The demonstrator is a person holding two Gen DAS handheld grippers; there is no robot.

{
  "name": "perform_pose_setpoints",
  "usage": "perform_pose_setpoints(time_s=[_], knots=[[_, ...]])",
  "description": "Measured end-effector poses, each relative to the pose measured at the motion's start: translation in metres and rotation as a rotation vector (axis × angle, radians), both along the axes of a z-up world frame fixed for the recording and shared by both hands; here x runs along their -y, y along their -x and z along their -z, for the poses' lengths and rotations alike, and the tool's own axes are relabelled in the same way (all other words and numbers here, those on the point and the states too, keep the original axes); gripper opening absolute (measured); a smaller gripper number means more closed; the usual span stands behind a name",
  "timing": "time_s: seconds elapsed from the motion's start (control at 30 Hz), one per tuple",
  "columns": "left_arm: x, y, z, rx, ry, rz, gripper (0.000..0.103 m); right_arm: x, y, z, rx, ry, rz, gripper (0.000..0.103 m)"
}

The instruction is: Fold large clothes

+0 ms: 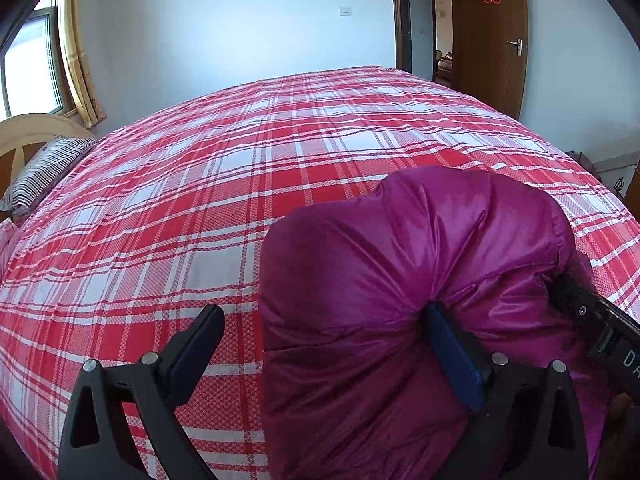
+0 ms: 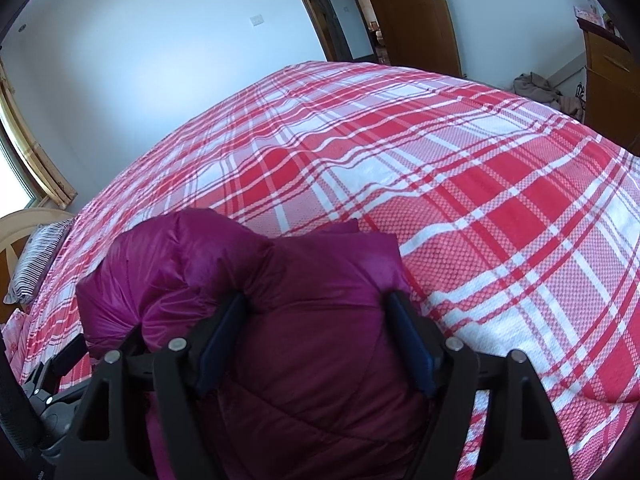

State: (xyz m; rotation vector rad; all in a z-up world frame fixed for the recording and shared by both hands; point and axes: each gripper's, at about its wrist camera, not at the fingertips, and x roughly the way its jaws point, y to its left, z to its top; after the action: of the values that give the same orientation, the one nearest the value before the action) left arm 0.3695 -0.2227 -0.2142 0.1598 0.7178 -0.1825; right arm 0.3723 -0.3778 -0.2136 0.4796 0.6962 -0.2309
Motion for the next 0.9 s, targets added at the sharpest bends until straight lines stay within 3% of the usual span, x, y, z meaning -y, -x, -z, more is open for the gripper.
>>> perform_pose_setpoints(time_s=[0.57, 0.7, 0.77, 0.9], knots=[[-0.006, -0.002, 0.002, -0.042, 0.043, 0.014, 0.101, -0.001, -0.004, 0.004, -0.031, 0.014, -0.002, 0.080], [-0.027, 0.014, -0.006, -0.090, 0.130, 0.026, 0.101, 0.001, -0.001, 0.004, -0.010, -0.007, -0.011, 0.080], [-0.043, 0.032, -0.012, -0.097, 0.222, 0.043, 0.101, 0.001, 0.000, 0.001, 0.000, -0.014, -0.023, 0.081], [-0.062, 0.059, -0.007, -0.129, 0.338, 0.106, 0.101, 0.007, 0.023, -0.010, 0.101, -0.071, -0.058, 0.091]])
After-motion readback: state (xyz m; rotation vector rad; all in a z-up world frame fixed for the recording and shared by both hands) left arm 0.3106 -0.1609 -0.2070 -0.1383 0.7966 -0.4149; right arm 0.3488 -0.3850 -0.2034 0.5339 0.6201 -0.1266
